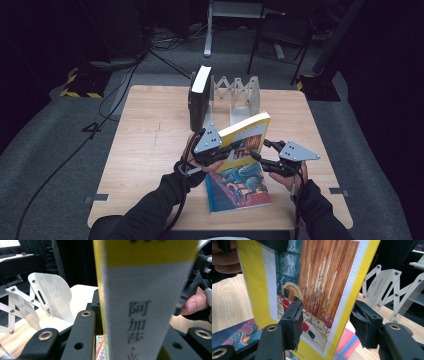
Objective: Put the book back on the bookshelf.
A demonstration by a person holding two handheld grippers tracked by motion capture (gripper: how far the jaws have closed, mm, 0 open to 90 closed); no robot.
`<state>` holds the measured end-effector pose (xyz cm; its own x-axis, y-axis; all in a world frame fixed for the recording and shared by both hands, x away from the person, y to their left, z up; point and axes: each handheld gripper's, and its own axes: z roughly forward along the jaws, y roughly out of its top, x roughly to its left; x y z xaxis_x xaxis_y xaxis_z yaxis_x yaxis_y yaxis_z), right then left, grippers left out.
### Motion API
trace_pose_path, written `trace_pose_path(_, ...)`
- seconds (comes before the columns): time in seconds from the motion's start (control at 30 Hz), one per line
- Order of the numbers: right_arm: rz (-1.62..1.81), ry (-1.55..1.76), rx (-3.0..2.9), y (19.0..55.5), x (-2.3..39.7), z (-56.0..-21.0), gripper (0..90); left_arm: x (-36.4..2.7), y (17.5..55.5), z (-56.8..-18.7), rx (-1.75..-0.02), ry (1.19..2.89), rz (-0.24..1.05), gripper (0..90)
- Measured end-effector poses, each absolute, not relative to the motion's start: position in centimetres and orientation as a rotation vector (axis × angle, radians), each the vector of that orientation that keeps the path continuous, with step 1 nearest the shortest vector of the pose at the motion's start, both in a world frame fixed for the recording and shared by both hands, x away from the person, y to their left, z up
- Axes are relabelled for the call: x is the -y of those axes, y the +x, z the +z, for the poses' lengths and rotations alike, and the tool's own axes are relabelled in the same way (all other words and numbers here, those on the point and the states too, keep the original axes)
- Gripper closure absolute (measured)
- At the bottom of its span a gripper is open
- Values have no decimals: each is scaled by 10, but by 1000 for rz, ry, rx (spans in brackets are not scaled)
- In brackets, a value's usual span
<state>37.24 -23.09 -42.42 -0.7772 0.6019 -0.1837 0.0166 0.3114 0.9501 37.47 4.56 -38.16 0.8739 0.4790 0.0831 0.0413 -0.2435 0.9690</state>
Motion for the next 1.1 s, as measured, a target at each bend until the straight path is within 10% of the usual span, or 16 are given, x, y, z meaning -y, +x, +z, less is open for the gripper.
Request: trace_pose_path(1.1,1431,599,-2069,371,248,-428,424,-92,423,-362,-713,1747,785,748)
